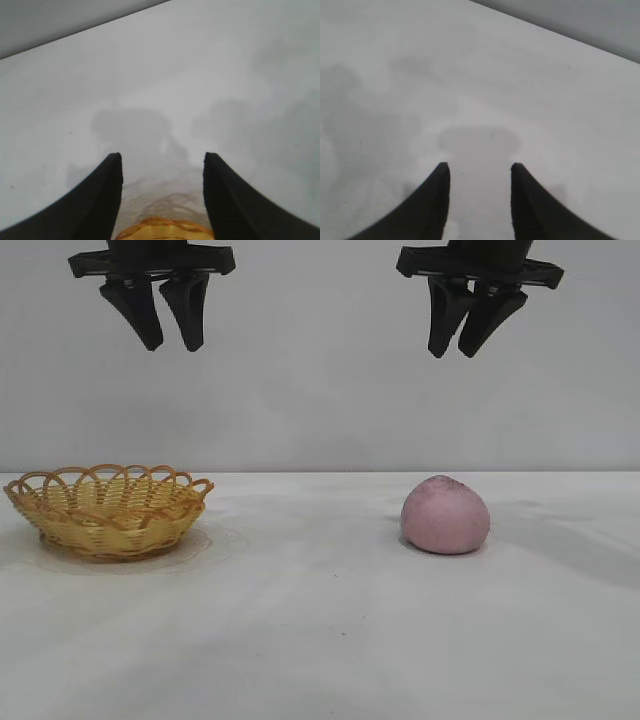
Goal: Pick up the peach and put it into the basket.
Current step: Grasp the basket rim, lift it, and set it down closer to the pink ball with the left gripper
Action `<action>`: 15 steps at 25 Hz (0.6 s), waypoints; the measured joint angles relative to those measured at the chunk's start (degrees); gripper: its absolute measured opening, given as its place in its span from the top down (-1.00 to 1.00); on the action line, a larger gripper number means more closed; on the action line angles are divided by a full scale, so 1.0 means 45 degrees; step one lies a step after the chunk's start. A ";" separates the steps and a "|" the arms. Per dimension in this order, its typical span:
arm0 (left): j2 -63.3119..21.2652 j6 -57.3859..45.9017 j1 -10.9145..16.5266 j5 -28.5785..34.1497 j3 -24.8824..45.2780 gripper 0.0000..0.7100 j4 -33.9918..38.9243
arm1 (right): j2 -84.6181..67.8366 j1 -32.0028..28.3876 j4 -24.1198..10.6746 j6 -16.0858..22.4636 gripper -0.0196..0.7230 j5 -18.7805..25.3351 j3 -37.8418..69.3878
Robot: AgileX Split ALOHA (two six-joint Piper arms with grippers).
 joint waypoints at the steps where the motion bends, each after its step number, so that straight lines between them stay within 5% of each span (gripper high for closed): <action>1: 0.0000 0.0000 0.0000 0.0000 0.0000 -0.03 0.0000 | 0.0000 0.0000 0.0000 0.0020 0.26 0.0000 0.0000; 9: 0.0000 0.0000 0.0000 0.0136 0.0000 -0.03 0.0021 | 0.0000 0.0000 0.0000 0.0028 0.26 0.0000 0.0000; 15: 0.0227 0.1026 0.0558 0.2465 0.0048 -0.03 0.0562 | 0.0000 0.0000 -0.0050 0.0028 0.26 0.0211 0.0000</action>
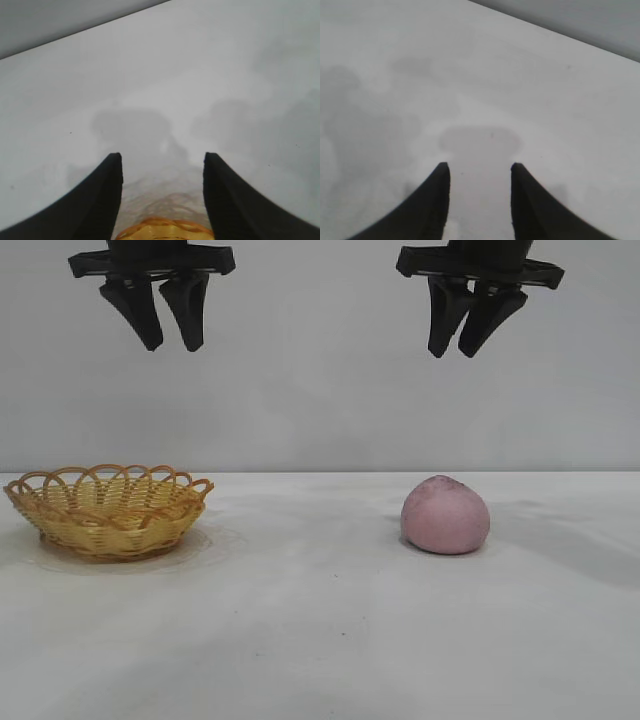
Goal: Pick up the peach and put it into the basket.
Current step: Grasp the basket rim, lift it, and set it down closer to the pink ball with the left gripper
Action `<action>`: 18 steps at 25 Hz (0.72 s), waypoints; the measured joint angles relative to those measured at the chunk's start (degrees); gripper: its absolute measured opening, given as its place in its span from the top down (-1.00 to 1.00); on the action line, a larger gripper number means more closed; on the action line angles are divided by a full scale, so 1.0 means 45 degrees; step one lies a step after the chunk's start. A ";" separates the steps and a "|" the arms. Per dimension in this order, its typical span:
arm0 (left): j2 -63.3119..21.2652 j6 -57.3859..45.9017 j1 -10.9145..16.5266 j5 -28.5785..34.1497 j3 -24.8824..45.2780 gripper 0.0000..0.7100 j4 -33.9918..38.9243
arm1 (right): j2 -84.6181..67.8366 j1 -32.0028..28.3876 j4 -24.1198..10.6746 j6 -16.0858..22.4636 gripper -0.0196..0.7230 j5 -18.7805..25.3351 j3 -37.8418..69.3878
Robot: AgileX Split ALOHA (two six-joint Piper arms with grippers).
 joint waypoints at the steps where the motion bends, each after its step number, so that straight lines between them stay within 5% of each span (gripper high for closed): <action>1: 0.0058 0.0308 0.0282 0.0297 0.0098 -0.03 -0.0155 | 0.0000 0.0000 0.0000 0.0000 0.26 0.0000 0.0000; 7: 0.0171 0.2069 0.1709 0.1113 0.1122 -0.03 -0.1316 | 0.0000 0.0000 0.0000 0.0000 0.26 0.0051 0.0000; 18: 0.1577 0.2654 0.1975 0.1108 0.1474 -0.03 -0.2201 | 0.0000 0.0000 0.0000 0.0021 0.26 0.0167 0.0000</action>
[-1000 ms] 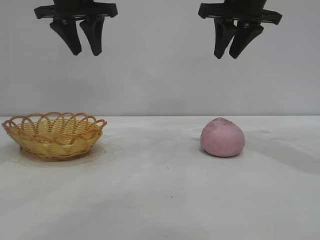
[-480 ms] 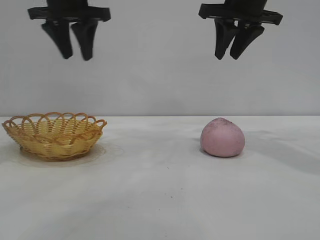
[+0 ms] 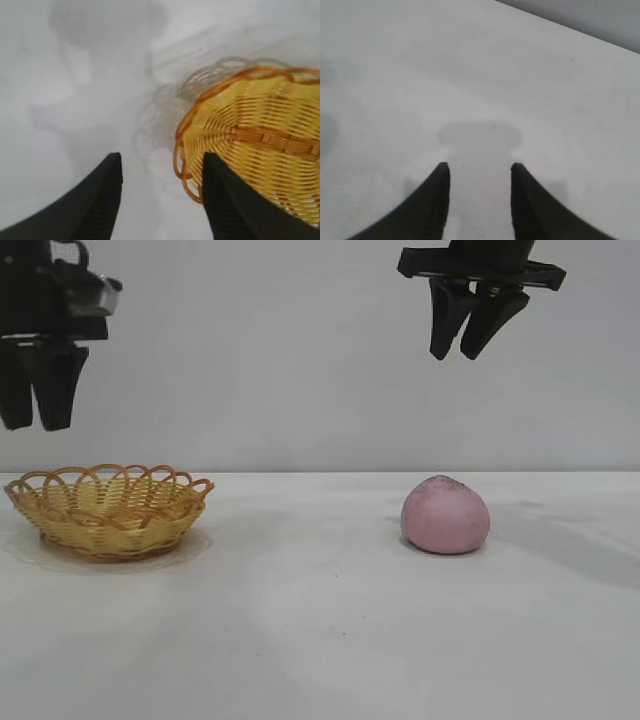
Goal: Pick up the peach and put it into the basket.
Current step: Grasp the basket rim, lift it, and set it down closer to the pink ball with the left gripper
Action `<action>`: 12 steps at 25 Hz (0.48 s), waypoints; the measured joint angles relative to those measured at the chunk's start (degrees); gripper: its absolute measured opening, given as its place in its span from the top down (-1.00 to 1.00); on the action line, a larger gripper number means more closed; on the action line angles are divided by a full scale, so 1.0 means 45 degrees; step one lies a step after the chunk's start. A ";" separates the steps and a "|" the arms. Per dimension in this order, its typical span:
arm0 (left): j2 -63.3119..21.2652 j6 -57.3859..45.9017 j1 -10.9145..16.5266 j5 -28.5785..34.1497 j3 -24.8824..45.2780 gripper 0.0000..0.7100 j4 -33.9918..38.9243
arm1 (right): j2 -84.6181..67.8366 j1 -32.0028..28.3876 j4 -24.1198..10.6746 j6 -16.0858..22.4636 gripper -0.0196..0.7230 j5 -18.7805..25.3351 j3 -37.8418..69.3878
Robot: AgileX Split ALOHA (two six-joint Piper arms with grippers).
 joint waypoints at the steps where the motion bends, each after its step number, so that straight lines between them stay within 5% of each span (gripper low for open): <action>1: 0.0084 0.0000 0.0000 -0.0026 0.0000 -0.03 -0.0029 | 0.0000 0.0000 0.0000 0.0000 0.26 0.0030 0.0000; 4: 0.0255 0.0000 0.0000 -0.0263 0.0000 0.18 -0.0323 | 0.0000 0.0000 0.0000 0.0000 0.26 0.0035 0.0000; 8: 0.0265 -0.0079 0.0000 -0.0358 0.0000 0.80 -0.0555 | 0.0000 0.0000 0.0000 0.0000 0.26 0.0035 0.0000; 12: 0.0265 -0.0484 0.0000 -0.0336 0.0000 1.00 -0.1887 | 0.0000 0.0000 0.0000 0.0000 0.26 0.0035 0.0000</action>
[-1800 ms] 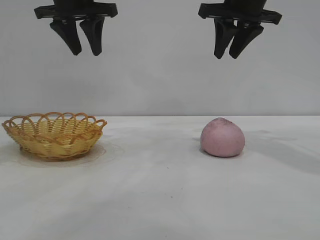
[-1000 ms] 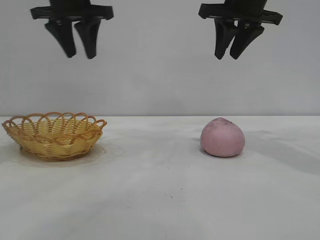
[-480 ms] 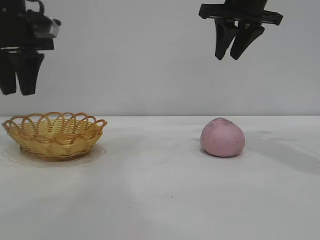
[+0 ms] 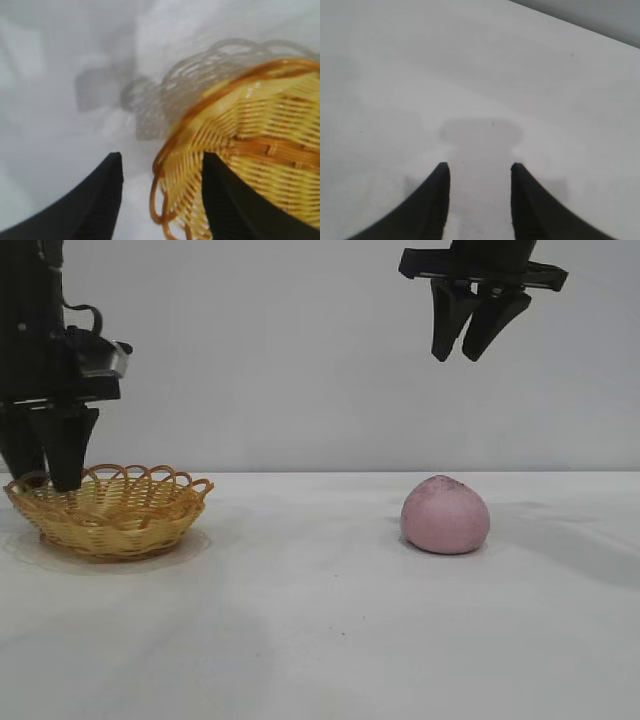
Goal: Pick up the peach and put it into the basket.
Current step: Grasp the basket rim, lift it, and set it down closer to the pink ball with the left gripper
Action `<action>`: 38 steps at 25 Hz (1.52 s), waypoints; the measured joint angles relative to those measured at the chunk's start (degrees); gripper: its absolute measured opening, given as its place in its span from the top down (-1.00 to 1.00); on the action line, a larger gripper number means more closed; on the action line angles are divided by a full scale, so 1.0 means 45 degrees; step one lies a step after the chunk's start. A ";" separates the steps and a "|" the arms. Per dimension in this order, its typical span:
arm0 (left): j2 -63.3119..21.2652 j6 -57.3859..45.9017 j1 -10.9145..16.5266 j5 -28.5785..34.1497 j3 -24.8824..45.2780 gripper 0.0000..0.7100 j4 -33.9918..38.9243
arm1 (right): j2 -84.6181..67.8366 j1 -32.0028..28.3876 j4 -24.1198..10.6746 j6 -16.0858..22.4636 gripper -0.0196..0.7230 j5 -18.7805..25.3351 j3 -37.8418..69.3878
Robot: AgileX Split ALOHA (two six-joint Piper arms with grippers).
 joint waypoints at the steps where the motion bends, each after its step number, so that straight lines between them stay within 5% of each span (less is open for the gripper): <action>1: 0.0023 -0.0135 0.0000 0.0000 0.0000 1.00 -0.0427 | 0.0000 0.0000 0.0000 0.0000 0.26 0.0000 0.0000; 9: -0.0151 -0.1258 -0.0399 -0.0747 0.0476 1.00 -0.2835 | 0.0000 0.0000 0.0000 0.0000 0.26 0.0000 0.0000; 18: -0.2361 -0.0608 -0.0900 -0.4541 0.5405 1.00 -0.5081 | 0.0000 0.0000 0.0000 0.0000 0.26 -0.0024 0.0000; 27: -0.2578 -0.0035 -0.1007 -0.4691 0.5853 1.00 -0.5759 | 0.0000 0.0026 0.0000 0.0000 0.26 -0.0096 0.0000; 35: -0.2710 0.0019 -0.1007 -0.4182 0.5853 -0.01 -0.5077 | 0.0000 0.0026 0.0000 0.0000 0.26 -0.0096 0.0000; 38: -0.3333 0.0046 -0.1007 -0.4182 0.5853 -0.02 -0.4800 | 0.0000 0.0026 0.0000 0.0000 0.26 -0.0073 0.0000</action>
